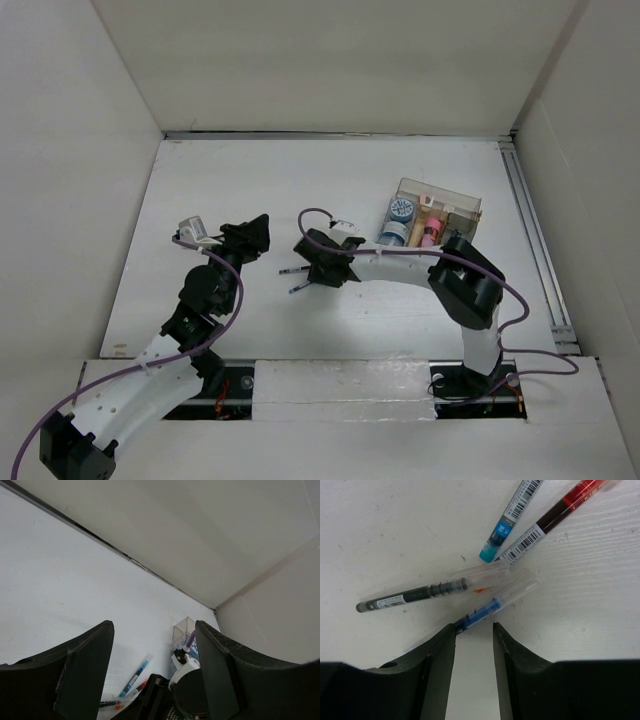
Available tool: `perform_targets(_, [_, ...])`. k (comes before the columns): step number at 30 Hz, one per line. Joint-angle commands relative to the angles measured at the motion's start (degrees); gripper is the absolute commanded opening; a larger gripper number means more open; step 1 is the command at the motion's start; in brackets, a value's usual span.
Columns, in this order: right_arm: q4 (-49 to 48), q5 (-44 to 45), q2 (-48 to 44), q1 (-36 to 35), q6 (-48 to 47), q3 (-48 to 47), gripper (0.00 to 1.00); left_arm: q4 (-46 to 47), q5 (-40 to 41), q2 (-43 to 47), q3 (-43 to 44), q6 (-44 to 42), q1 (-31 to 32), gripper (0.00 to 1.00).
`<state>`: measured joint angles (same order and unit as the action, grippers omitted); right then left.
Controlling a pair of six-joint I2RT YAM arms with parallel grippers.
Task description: Organize the desk
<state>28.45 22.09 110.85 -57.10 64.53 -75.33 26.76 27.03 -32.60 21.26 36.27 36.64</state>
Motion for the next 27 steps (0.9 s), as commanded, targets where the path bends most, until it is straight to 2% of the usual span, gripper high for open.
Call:
perform_targets(1, [1.3, 1.9, 0.8, -0.5, 0.8, -2.7, 0.41, 2.3, -0.6, 0.3, 0.9, -0.4, 0.1, 0.62])
perform_targets(8, [5.2, 4.1, 2.6, -0.5, -0.1, -3.5, 0.38, 2.4, -0.2, 0.3, 0.7, -0.5, 0.1, 0.62])
perform_targets(16, [6.2, 6.3, 1.0, -0.5, 0.7, 3.3, 0.3, 2.2, 0.1, -0.2, 0.9, -0.7, 0.1, 0.62])
perform_targets(21, [6.5, 7.8, -2.1, -0.5, 1.6, 8.7, 0.3, 2.4, 0.0, -0.3, 0.9, -0.6, 0.1, 0.62])
perform_targets(27, [6.3, 6.3, -0.5, -0.5, 0.9, 8.2, 0.32, 2.6, -0.1, -0.5, 0.8, -0.6, 0.1, 0.62])
